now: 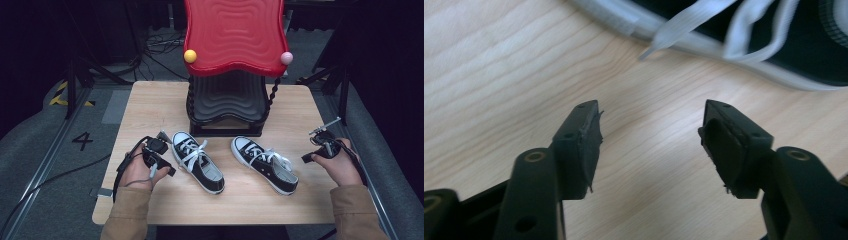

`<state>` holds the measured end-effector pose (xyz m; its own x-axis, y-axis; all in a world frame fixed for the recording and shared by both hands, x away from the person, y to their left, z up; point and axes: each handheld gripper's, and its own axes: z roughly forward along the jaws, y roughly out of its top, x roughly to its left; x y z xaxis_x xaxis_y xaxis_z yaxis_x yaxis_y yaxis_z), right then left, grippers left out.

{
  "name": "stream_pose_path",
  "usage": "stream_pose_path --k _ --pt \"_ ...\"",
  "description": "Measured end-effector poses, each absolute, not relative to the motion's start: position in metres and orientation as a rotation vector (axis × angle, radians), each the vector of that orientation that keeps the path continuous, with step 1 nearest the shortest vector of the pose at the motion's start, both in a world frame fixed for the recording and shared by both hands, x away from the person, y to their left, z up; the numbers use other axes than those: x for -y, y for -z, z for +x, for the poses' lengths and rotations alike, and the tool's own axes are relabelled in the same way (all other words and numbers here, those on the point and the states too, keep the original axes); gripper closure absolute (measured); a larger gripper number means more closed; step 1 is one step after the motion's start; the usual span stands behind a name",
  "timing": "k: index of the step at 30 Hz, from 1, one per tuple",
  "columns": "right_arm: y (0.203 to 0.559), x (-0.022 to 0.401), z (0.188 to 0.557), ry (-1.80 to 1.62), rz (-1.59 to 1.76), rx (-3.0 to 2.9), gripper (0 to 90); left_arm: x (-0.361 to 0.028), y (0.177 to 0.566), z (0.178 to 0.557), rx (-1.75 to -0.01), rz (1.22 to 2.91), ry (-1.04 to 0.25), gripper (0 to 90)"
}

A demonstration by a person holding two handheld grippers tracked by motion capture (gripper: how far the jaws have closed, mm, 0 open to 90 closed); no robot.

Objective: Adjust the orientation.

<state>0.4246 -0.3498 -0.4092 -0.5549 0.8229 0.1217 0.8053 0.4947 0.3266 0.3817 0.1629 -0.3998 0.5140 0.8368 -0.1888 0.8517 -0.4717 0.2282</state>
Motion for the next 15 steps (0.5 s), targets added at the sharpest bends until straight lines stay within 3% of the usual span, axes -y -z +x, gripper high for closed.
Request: stream_pose_path --k 3,6,15 --pt "0.411 0.352 0.421 -0.544 1.458 -2.679 83.0 -0.157 0.397 0.383 -1.375 2.500 0.068 54.1" --pt "0.411 0.355 0.418 -0.560 1.467 -2.670 83.0 -0.151 0.394 0.385 -1.323 2.446 0.154 60.3" --pt "0.411 0.363 0.408 -0.589 1.493 -2.646 82.6 -0.132 0.378 0.385 -1.210 2.435 0.144 60.5"
